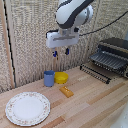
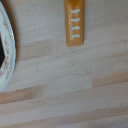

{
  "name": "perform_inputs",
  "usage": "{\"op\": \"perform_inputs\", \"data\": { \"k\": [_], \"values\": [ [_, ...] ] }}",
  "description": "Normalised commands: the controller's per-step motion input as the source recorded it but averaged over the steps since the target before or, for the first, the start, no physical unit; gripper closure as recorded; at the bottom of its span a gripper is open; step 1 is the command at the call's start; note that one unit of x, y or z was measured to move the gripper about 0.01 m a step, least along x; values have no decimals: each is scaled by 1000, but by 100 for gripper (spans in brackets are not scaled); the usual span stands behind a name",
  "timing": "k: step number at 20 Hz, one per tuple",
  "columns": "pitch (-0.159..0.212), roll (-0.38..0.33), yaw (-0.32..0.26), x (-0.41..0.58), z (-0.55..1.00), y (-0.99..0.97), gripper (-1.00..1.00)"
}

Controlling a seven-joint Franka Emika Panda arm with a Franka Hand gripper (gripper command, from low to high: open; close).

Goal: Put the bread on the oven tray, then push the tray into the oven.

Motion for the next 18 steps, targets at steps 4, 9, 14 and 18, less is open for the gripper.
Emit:
{"op": "perform_inputs", "data": {
  "k": [4,9,14,18],
  "values": [
    [33,-24,-8,-396,-431,0,-100],
    [52,-35,-1,-334,-393,0,-100],
    [16,-21,5,-95,-394,-45,-100],
    [0,-17,30,0,-484,-126,-100]
  ]
}}
